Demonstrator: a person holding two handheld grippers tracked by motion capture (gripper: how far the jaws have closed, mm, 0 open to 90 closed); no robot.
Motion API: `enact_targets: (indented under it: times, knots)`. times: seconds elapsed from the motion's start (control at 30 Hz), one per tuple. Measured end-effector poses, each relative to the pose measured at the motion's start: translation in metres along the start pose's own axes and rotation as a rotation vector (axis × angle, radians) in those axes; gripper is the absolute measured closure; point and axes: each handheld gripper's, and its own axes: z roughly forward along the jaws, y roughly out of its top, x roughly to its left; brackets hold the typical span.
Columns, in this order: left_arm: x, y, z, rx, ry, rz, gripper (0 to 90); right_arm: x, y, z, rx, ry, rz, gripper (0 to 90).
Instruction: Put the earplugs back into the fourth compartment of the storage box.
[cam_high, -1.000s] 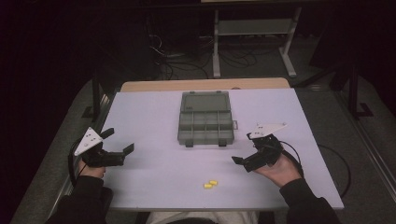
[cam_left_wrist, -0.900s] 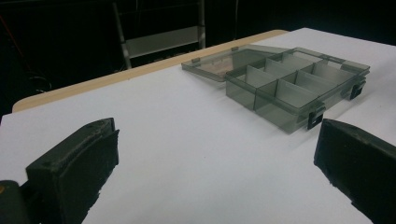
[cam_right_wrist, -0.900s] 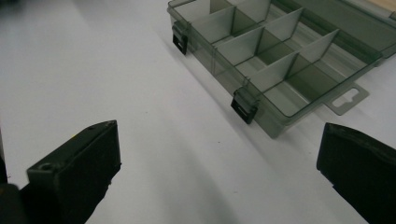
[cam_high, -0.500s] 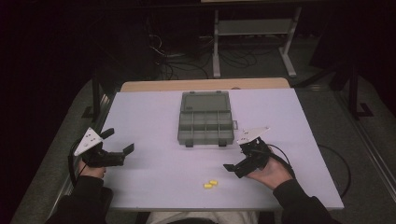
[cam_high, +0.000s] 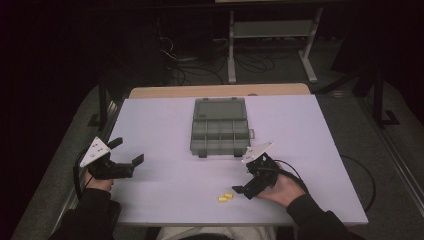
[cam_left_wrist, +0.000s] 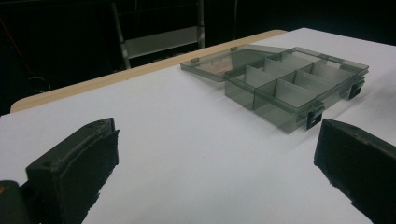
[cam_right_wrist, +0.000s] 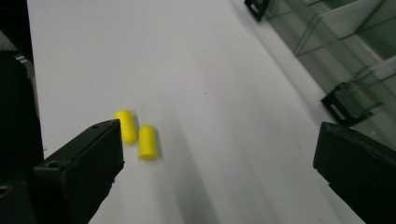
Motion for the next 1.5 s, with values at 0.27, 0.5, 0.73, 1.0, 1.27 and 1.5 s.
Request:
enact_targets:
  times: [0.27, 0.5, 0.73, 1.0, 1.27, 1.5]
  knots:
    - [0.0, 0.0, 0.0, 0.0, -0.001, 0.001, 0.0, 0.008, 0.002, 0.012, 0.035, 0.05, -0.028, 6.0]
    - [0.0, 0.0, 0.001, 0.001, -0.001, 0.0, 0.0, 0.013, 0.003, 0.019, 0.063, 0.103, -0.055, 16.7]
    - [0.0, 0.0, 0.001, 0.002, -0.006, -0.002, 0.0, 0.02, 0.003, 0.028, 0.1, 0.173, -0.084, 38.8]
    - [0.0, 0.0, 0.001, 0.001, -0.007, -0.004, 0.0, 0.025, 0.004, 0.033, 0.127, 0.174, -0.113, 60.4]
    - [0.0, 0.0, 0.001, 0.002, -0.008, -0.004, 0.0, 0.027, 0.006, 0.033, 0.127, 0.18, -0.117, 74.8]
    - [0.0, 0.0, 0.001, 0.002, -0.008, -0.003, 0.0, 0.026, 0.005, 0.035, 0.148, 0.183, -0.113, 79.0]
